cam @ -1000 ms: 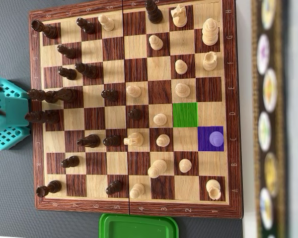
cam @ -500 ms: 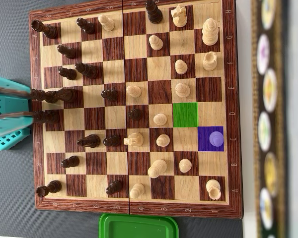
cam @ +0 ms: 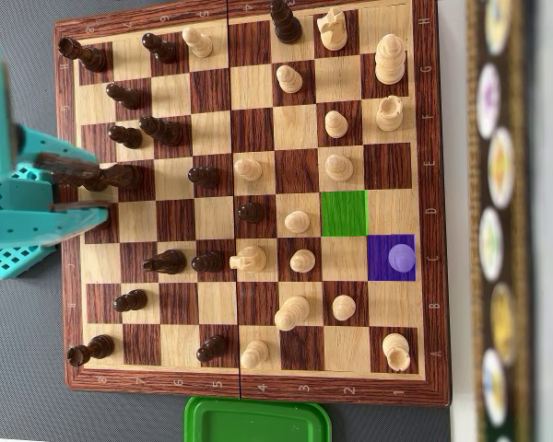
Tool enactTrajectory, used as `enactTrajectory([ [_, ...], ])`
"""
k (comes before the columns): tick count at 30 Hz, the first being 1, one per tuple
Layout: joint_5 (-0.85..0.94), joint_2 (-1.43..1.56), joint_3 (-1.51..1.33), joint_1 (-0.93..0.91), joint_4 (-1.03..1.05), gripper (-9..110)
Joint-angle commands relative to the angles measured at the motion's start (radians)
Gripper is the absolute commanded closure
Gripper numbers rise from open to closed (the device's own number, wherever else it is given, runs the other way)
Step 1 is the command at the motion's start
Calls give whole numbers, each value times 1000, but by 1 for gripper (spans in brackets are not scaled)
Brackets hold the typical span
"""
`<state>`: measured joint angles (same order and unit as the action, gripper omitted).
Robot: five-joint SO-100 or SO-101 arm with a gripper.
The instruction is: Play chess
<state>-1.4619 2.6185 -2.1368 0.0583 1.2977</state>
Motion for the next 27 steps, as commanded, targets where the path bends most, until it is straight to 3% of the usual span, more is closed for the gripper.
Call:
enactTrajectory([
  [1,-5,-161,126,-9,-5,89],
  [27,5,-977,650,-103,-5,89],
])
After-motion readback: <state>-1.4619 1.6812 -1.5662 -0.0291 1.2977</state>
